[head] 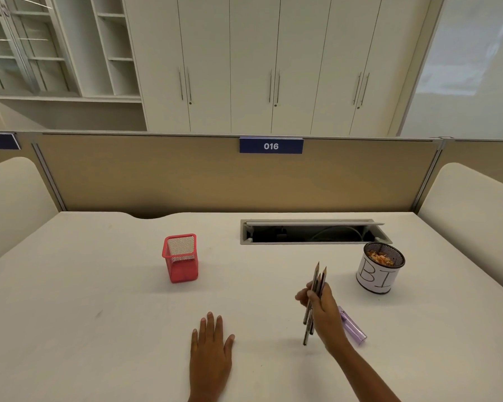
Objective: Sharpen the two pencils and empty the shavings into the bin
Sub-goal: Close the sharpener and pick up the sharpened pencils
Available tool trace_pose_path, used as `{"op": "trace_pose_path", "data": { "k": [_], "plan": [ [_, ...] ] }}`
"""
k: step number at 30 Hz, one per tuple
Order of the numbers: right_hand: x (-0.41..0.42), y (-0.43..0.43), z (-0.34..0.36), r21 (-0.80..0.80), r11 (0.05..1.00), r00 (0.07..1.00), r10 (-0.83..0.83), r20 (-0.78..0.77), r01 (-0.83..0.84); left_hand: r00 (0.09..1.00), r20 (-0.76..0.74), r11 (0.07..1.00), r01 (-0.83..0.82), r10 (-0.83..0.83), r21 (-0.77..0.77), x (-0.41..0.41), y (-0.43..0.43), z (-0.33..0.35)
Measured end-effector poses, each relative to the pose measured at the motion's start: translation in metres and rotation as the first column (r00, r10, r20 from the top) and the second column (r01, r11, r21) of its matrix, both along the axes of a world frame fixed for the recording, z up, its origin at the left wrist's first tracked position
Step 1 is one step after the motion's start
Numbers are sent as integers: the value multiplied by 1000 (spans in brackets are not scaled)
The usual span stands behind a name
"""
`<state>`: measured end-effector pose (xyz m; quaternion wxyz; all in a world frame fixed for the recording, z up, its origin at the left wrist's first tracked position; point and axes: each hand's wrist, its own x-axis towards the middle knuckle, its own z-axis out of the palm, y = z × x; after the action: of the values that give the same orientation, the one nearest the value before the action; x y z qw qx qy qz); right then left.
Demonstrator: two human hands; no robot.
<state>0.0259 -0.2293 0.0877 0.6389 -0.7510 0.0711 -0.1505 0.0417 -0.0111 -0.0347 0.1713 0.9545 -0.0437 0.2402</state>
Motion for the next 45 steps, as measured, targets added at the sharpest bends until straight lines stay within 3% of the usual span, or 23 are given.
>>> {"op": "trace_pose_path", "data": {
  "k": [4, 9, 14, 18, 25, 29, 36, 45],
  "plan": [
    [-4, 7, -5, 55, 998, 997, -33, 75, 29, 999, -35, 1000, 21, -21, 2, -1, 0, 3],
    [-16, 10, -24, -30, 997, 996, -65, 63, 67, 999, -39, 1000, 22, -22, -11, -1, 1, 2],
    [-27, 11, -47, -130, 990, 998, -50, -42, 44, 988, 154, 1000, 29, -28, -7, -1, 3, -2],
    [-27, 14, -49, -115, 992, 995, -60, -84, 50, 985, 169, 999, 45, -44, -4, 1, 3, -6],
    [2, 41, -19, 147, 978, 986, -134, -100, 148, 988, 117, 994, 99, -103, 35, 8, 16, -6],
    [26, 74, 6, 254, 964, 994, -58, -97, 81, 997, 16, 997, 71, -71, 23, 18, 33, -1],
    [76, 143, 46, 435, 899, 993, -4, -120, 56, 989, 146, 996, -30, 17, 87, 39, 67, 0],
    [129, 197, 66, 546, 836, 998, -25, -53, 50, 993, 122, 993, -2, -12, 114, 59, 76, -2]
  ]
}}
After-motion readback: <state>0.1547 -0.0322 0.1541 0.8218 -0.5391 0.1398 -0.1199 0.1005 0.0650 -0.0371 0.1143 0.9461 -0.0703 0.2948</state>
